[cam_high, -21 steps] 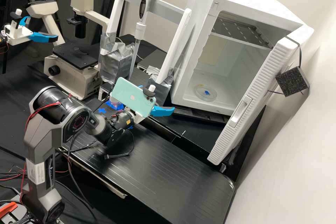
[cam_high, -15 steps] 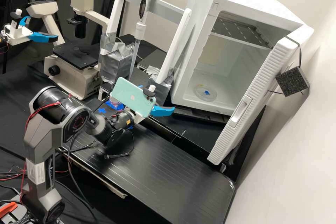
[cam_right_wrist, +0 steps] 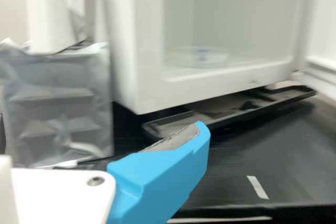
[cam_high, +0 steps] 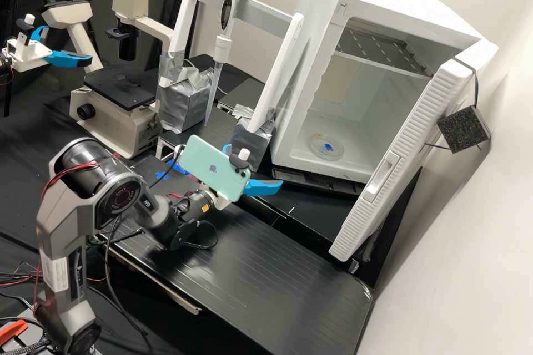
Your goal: Move the petri dish to the microscope
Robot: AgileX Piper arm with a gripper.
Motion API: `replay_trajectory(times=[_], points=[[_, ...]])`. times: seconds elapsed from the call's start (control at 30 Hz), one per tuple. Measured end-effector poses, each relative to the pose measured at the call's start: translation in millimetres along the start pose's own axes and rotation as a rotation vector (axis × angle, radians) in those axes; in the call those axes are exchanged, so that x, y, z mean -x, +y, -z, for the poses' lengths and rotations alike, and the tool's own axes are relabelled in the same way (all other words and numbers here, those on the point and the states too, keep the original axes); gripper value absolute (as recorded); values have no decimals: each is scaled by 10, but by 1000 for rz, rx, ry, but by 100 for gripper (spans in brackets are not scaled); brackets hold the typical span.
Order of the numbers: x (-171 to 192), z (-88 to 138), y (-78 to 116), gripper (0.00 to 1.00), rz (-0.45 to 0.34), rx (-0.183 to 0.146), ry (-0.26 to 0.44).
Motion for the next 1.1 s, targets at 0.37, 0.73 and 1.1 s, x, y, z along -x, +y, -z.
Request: replay_trajectory(times=[0.37,0.73,1.1], points=[[91,-434,711,100,-167,-33,-11],[-644,-645,1160,100,-136,-51,81],[-1247,-769,1418,100,-99,10,153]])
